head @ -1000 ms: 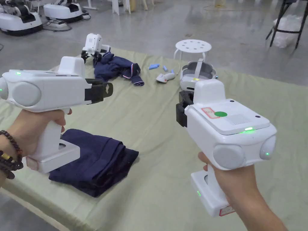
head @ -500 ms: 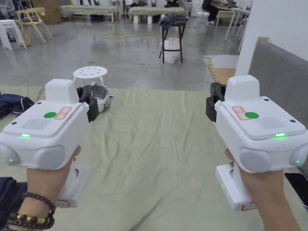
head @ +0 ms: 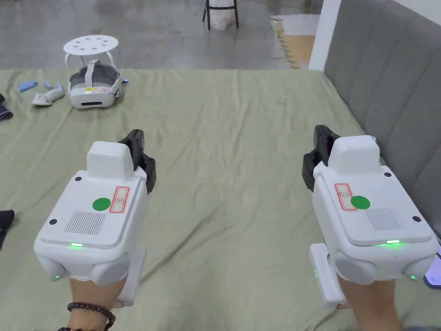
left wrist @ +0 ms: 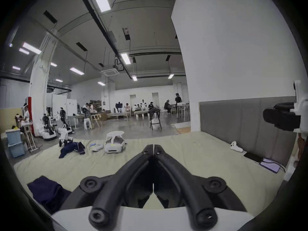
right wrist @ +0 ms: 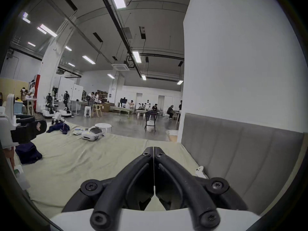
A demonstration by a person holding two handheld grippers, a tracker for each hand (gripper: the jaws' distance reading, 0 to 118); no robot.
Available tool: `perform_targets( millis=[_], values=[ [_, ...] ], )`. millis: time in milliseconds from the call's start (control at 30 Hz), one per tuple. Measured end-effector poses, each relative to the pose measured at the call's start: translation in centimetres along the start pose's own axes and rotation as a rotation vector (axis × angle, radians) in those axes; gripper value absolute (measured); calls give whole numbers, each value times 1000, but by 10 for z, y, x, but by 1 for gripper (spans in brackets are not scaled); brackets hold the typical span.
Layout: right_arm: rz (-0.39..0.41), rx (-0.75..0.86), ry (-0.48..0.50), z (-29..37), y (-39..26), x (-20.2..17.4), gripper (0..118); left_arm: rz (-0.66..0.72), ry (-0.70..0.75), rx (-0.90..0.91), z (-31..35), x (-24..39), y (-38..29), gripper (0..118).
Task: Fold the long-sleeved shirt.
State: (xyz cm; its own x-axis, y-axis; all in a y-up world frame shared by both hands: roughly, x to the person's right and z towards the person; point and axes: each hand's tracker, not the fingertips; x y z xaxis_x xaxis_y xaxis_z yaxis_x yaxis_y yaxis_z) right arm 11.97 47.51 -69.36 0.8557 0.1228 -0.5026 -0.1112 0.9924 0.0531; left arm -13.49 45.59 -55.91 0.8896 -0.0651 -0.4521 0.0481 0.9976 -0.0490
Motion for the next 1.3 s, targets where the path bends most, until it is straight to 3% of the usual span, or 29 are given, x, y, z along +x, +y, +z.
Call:
perform_targets(
  millis=[300, 500, 567, 600, 633, 733, 800, 1300],
  values=[
    [-4, -57, -20, 9, -35, -3, 0, 57, 33, -95, 14, -3, -27, 4],
    [-6, -70, -34, 8, -33, 2, 0, 25, 50, -78, 16, -7, -27, 5],
    [-17, -66, -35, 9, -29, 3, 0, 23, 54, -77, 16, -7, -27, 30],
    [-19, -61, -32, 8, -28, 2, 6, 22, 58, -77, 16, -7, -27, 48],
    [-18, -56, -31, 8, -27, 1, 29, 23, 65, -77, 16, -7, -27, 71],
    [-10, -50, -29, 10, -25, -2, 89, 34, 66, -62, 15, -7, -29, 99],
    [-12, -55, -28, 9, -28, -1, 116, 23, 41, -68, 14, -7, -31, 111],
    [-45, -53, -31, 6, -26, -2, 118, -1, 82, -59, 16, -8, -28, 111]
  ],
)
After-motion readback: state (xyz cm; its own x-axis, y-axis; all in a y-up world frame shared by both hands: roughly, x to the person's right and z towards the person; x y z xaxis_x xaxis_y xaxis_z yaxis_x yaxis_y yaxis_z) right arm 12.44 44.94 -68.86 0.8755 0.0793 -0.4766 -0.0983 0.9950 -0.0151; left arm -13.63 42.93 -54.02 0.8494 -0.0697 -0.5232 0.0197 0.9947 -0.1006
